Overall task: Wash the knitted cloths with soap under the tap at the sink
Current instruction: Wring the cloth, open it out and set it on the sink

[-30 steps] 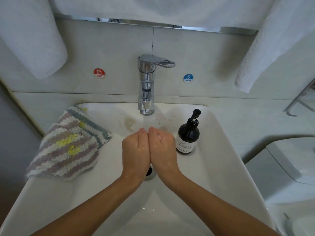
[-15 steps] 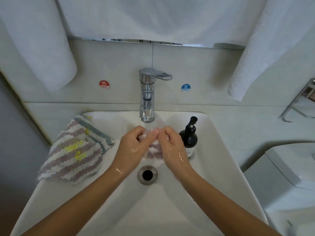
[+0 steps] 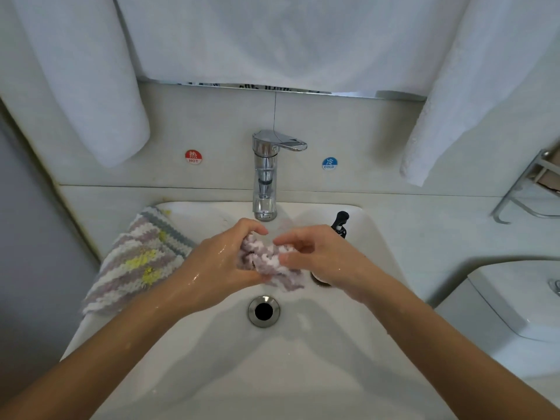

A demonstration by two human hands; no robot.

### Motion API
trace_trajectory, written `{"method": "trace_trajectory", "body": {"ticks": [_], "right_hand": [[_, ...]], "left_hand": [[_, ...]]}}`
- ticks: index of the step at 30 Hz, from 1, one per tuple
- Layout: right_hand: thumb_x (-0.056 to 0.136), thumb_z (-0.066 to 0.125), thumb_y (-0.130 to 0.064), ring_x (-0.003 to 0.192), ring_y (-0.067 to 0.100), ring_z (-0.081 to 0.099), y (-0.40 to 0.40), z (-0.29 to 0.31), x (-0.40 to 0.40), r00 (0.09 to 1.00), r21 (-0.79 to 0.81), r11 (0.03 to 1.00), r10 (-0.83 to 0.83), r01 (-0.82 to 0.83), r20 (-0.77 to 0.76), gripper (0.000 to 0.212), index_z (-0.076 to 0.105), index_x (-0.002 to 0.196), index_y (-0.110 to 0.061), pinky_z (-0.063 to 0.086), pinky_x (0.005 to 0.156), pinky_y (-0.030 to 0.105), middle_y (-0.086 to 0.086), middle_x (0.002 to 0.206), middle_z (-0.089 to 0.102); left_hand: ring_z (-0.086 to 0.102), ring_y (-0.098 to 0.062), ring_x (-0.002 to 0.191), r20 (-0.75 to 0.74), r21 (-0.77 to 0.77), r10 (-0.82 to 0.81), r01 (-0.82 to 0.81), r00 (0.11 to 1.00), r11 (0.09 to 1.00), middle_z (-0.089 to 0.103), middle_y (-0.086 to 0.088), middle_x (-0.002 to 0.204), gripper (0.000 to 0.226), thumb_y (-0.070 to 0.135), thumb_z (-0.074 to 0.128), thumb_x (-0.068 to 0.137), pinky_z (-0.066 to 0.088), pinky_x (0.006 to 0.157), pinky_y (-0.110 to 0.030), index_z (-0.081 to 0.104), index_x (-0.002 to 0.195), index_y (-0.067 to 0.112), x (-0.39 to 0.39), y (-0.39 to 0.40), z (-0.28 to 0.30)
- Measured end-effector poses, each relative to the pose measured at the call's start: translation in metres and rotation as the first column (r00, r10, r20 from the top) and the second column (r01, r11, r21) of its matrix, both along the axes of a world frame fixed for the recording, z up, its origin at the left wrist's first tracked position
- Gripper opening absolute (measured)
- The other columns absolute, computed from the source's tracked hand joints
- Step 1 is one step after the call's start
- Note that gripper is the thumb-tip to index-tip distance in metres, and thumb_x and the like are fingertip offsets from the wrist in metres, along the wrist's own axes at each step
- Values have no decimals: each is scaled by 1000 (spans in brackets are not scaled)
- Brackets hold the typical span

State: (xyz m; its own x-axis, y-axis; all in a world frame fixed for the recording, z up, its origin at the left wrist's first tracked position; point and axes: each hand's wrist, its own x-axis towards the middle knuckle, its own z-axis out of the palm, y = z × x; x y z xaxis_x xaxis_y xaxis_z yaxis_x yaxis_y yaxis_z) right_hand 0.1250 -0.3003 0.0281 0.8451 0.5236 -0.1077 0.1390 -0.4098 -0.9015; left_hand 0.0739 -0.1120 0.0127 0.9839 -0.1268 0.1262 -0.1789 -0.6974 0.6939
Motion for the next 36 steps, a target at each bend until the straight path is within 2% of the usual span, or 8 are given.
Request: {"method": "trace_trajectory", "body": {"ticks": [5, 13, 17, 19, 21, 25, 30, 36], "right_hand": [[87, 69, -8, 64, 12, 58, -7, 14, 2, 986, 63, 995, -89, 81, 140, 16, 70, 76, -20, 47, 69, 30, -4, 66, 65], [93, 58, -8, 63, -5, 51, -6, 24, -5, 922, 208, 975, -148, 76, 359, 14, 62, 83, -17, 38, 62, 8, -15, 69, 56], [97, 54, -13, 67, 18, 54, -2, 24, -9, 901, 166, 986, -79, 8, 426, 14, 59, 87, -23, 46, 63, 29, 3, 85, 65], [98, 51, -17, 62, 20, 50, -1, 21, -12, 900, 109, 994, -43, -6, 433, 14, 56, 88, -26, 44, 59, 30, 2, 80, 64], [99, 50, -22, 69, 19, 58, -2, 21, -14, 906, 46, 999, 8, -30, 423, 12, 53, 90, -29, 49, 67, 34, 1, 84, 66], [97, 53, -14, 87, 29, 63, -7, 25, -17, 911, -59, 994, 107, -91, 398, 23, 45, 99, -35, 51, 81, 52, -1, 94, 67], [89, 51, 3, 102, 20, 59, -8, 25, -12, 925, -174, 983, 116, -55, 361, 57, 42, 136, -29, 50, 93, 44, -6, 109, 60], [90, 55, -5, 97, 9, 59, -2, 15, -12, 903, -69, 992, -68, 107, 424, 35, 55, 112, -32, 51, 91, 37, -16, 97, 56]], "left_hand": [[56, -5, 81, -22, 197, 17, -13, 1000, 980, 56, 18, 97, 65, 45, 72, 81, 44, 65, -20, 31, 131, 42, -7, 1, 4], [56, 4, 98, -71, 293, 42, -19, 997, 956, 48, 27, 124, 80, 83, 43, 74, 45, 78, -23, 25, 143, 47, -9, 6, 10], [57, 3, 110, 26, -179, -13, 17, 1000, 984, 63, 25, 119, 42, 61, 57, 83, 46, 97, -30, 59, 120, 41, -8, -3, 20], [64, 5, 93, 165, -351, 31, 29, 986, 936, 71, 21, 98, 11, 24, 65, 92, 47, 83, -14, 70, 98, 31, -10, -10, 28], [66, 3, 81, 238, -415, 127, -17, 963, 909, 74, 16, 86, 20, 9, 62, 91, 47, 71, -9, 73, 88, 25, -12, -12, 32], [70, -13, 83, 161, -442, 167, -80, 973, 893, 75, -5, 87, 16, 8, 60, 93, 55, 85, -37, 76, 92, 11, -9, -5, 31], [68, -5, 69, 136, -419, 178, -106, 975, 902, 74, 0, 75, 18, 9, 64, 91, 58, 77, -31, 75, 80, 18, -10, -3, 37], [68, -21, 71, 187, -347, 185, -112, 965, 931, 70, -6, 73, 22, 25, 55, 79, 53, 79, -49, 69, 79, 7, -10, -5, 50]]}}
